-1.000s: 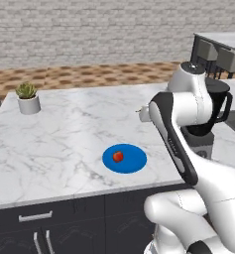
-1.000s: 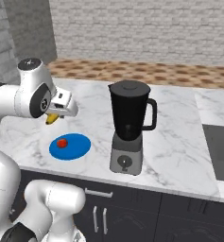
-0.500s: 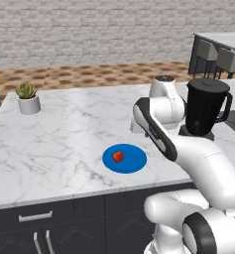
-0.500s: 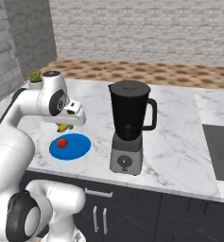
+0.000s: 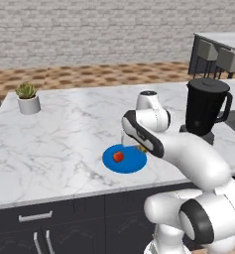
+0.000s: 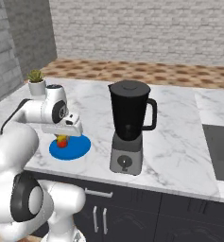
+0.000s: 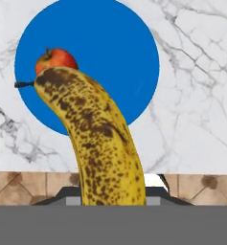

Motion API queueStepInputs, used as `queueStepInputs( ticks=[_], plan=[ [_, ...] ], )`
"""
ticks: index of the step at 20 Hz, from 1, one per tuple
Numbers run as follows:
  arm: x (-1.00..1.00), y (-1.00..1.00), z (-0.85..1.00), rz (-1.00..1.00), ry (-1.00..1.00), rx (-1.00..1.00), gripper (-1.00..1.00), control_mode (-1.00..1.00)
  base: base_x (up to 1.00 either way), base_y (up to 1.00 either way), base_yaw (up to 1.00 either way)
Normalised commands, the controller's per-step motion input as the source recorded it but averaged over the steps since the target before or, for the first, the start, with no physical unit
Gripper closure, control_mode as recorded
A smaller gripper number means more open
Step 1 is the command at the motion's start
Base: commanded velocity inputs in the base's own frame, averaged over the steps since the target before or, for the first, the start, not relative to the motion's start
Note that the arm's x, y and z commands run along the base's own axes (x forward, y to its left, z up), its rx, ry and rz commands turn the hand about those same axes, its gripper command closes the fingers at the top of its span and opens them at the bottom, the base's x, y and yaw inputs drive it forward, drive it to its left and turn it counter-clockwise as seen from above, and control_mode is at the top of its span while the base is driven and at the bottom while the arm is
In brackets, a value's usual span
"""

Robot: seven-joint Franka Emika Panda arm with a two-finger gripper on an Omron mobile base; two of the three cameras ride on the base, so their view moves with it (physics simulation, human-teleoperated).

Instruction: Pick the apple and banana from the fridge and place them on the plate next to the blender to make a fruit smoothie.

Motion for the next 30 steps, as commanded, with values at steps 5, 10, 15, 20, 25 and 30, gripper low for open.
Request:
queueStepInputs(
  ticks=[5,10,15,20,25,30],
  plan=[
    [0.66,0.00,-0.55,0.00,0.00,0.00,1.00,-1.00,0.00,0.00,0.00],
    [0.60,0.00,-0.45,0.00,-0.03,0.00,1.00,-1.00,0.00,0.00,0.00],
    [0.45,0.00,-0.43,0.00,-0.08,0.00,-1.00,-1.00,0.00,0.00,0.00],
    [0.08,0.00,-0.03,0.00,-0.04,0.00,-1.00,-1.00,0.00,0.00,0.00],
    [-0.12,0.02,0.32,0.00,-0.04,0.00,-1.00,-1.00,0.00,0.00,0.00],
    [-0.93,0.02,1.00,0.00,-0.35,0.00,-1.00,-1.00,0.00,0.00,0.00]
  ],
)
